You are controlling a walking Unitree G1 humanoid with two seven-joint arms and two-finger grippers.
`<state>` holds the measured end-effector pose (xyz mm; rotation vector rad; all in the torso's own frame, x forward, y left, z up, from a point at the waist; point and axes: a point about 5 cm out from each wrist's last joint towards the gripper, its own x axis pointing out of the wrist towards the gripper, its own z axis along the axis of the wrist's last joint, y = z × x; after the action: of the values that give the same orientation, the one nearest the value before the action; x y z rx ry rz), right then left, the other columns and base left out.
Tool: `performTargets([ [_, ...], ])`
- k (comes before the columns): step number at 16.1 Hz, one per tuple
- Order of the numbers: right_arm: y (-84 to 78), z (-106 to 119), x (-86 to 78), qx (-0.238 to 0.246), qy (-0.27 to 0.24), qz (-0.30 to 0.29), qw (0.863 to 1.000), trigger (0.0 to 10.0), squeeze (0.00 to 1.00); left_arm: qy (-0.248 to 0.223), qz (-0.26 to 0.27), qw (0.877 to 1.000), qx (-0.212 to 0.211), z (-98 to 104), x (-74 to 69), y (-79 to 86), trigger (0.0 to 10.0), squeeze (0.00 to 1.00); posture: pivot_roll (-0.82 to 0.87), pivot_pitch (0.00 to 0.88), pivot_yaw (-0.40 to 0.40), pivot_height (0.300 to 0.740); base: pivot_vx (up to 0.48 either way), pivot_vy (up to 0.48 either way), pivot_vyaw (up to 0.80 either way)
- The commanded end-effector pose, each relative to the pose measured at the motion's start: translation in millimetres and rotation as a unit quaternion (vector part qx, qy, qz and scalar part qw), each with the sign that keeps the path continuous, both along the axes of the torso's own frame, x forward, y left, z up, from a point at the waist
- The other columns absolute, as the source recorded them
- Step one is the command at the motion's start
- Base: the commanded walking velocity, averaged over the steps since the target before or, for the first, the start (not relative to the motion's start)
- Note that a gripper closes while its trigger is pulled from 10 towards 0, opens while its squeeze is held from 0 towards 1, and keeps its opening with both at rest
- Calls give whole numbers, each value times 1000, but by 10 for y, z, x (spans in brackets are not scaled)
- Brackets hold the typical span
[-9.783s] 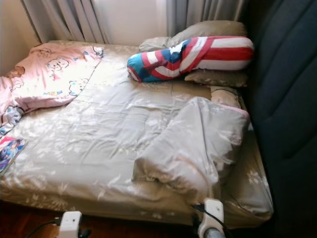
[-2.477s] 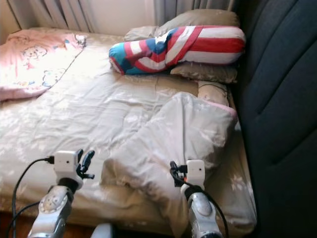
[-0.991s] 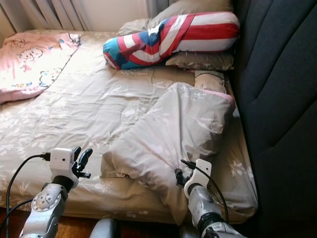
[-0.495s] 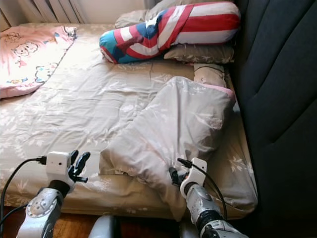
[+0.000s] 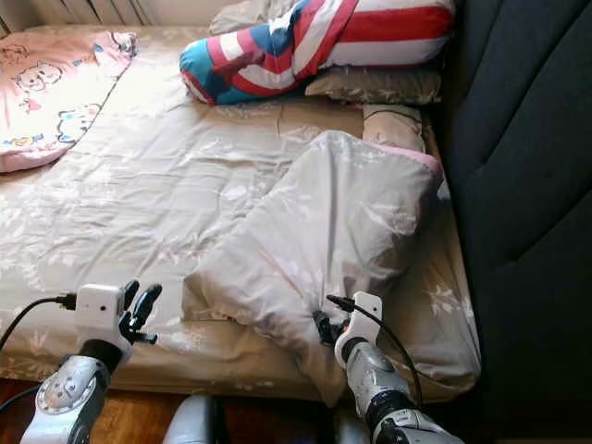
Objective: Clean up the room
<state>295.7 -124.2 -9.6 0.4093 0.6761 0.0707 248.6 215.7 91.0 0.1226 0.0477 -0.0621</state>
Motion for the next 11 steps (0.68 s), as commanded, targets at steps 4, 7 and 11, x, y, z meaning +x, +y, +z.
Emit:
performTargets([
  [4,151,-167,-187,9,47,22,999,0,0,11,9,1000,-3,19,-62,52,10000,0,200,263,36,653,0,0,0],
  [7,154,-159,-178,7,46,24,999,0,0,14,9,1000,-3,22,-55,45,10000,0,192,259,39,653,0,0,0],
  [11,140,-169,-188,4,46,23,999,0,0,16,9,1000,-5,27,-46,33,10000,0,188,253,35,653,0,0,0],
])
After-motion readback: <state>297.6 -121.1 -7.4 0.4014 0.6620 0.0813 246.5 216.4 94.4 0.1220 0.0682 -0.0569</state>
